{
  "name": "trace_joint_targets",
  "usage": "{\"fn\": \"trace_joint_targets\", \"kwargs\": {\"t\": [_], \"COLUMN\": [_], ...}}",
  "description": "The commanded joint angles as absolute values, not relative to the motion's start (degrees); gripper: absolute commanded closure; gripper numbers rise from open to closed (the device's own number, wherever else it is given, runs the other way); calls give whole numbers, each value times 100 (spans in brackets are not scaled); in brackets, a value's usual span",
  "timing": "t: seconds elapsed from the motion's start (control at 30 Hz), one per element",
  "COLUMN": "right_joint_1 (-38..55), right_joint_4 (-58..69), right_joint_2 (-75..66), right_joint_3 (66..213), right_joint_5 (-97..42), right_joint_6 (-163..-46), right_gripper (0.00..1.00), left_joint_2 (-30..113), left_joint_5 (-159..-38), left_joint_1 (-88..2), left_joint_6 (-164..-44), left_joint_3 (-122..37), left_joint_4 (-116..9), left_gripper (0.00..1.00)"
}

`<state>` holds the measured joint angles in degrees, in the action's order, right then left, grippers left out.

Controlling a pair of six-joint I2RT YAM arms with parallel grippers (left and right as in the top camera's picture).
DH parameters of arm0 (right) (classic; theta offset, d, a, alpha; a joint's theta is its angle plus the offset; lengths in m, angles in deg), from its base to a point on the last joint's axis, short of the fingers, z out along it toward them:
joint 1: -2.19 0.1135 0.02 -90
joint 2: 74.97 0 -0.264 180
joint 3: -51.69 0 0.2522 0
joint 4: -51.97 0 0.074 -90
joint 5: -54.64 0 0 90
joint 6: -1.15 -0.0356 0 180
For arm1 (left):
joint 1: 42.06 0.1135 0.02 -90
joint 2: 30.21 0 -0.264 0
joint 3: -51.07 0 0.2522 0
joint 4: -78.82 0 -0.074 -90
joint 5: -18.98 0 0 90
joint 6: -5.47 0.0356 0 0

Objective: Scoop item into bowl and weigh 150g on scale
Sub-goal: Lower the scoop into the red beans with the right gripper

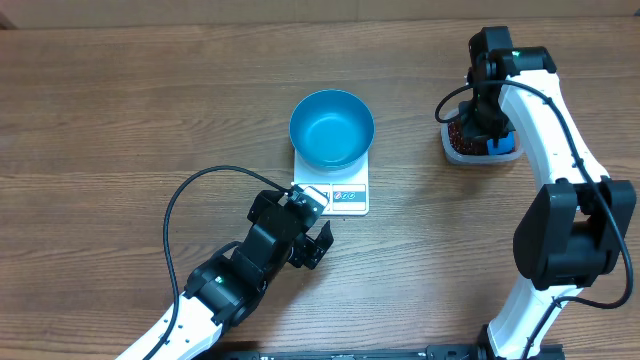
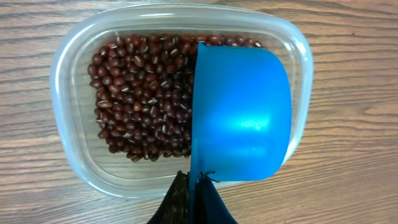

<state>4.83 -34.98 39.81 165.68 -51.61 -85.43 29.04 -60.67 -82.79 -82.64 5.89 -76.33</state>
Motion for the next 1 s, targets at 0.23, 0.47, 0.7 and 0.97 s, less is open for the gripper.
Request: {"fn": "trace_joint_targets", "kwargs": {"t": [0.23,0.47,0.7,0.97], "right_joint_1": [483,481,481,415], "right_joint_4": [-3563,-3559,-3546,-3557], "right_joint_2": [4073,4073,4073,4073], "right_joint_3": [16666,16666,16666,16666], "right_joint_5": [-4558,-4250,-3948,-3664], "right_joint_6": [-8558,-8536,-8412,-8409], "right_gripper": [96,96,96,96], "left_joint_2": [2860,2860,2860,2860], "left_joint_5": [-6010,-6010,-6010,-6012], "left_joint_1": [-8248,-8248,-8248,-8248], "left_joint_6": [-8194,-8196,-8196,-8196], "left_joint_3": [620,620,620,620], "left_joint_4": [-7646,-7646,-7646,-7646], "left_gripper": [0,0,0,0]}}
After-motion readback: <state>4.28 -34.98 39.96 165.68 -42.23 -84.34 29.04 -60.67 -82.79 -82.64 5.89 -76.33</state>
